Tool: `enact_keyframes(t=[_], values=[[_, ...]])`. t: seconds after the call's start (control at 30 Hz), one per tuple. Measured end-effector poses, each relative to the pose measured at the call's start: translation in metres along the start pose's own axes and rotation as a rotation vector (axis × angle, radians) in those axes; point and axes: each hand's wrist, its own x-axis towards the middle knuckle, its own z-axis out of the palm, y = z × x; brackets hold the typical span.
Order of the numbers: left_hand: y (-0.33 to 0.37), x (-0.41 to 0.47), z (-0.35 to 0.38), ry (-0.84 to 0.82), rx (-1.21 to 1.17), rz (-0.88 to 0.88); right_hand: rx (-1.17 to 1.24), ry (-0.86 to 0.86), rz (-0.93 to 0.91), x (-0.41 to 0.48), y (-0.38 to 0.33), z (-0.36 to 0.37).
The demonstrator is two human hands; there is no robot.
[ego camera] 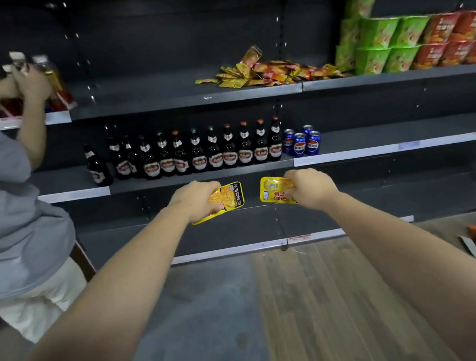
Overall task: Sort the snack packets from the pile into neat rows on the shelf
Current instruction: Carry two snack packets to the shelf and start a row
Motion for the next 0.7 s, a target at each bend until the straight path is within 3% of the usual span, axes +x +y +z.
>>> enact_keyframes(t=[0.47, 0.7], values=[[-0.072, 0.098, 0.003, -0.040, -0.020, -0.082, 0.080, -0.016, -0.030, 0.137, -0.010, 0.027], [-0.134, 0.185, -0.014, 0.024, -0.037, -0.074, 0.085, 0.036, -0.026, 0.238, -0.027, 0.025]])
